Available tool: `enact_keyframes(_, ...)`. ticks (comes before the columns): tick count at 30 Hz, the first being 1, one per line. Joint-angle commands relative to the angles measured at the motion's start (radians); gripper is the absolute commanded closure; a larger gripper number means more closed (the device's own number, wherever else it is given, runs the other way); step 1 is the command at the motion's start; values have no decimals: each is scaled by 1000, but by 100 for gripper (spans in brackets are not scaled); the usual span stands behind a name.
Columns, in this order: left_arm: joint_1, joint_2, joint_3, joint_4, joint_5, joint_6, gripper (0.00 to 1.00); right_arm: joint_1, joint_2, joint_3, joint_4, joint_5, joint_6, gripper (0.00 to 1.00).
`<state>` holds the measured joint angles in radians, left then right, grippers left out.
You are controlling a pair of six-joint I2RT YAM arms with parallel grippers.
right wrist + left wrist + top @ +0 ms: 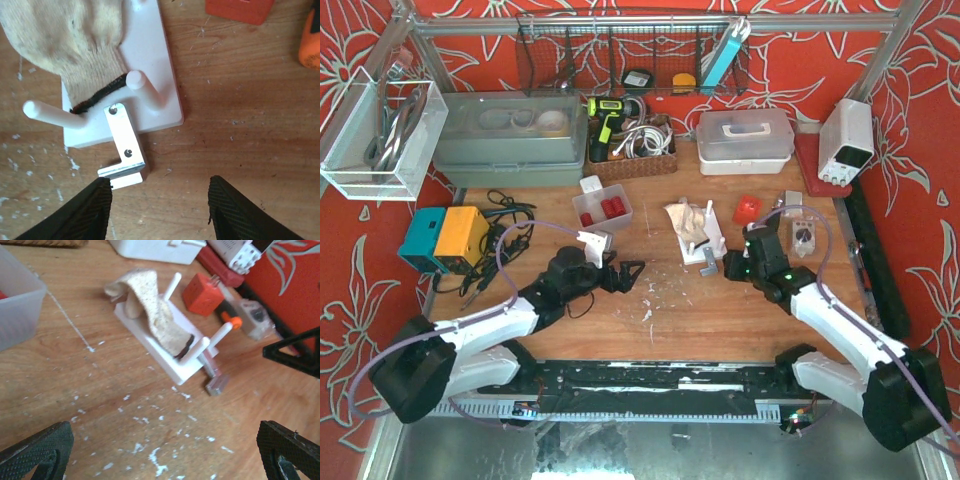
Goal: Install the large spring
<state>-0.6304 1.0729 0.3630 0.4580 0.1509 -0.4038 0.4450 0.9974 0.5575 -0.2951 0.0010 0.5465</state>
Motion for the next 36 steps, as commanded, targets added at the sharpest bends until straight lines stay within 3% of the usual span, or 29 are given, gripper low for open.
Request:
enact_keyframes(1,-5,30,1,59,-82,94,1,75,79,11,50,145,-27,46)
enact_keyframes(7,-5,-3,-46,110,-170,94,1,163,250,73,67,232,-34,53)
enact_keyframes(15,-5,-129,-108,116,-305,85,1,200,324,97,142,328,-16,58)
enact_keyframes(36,-5,-113,-125,143,-305,64,1,225,496,149,216,278,-47,59)
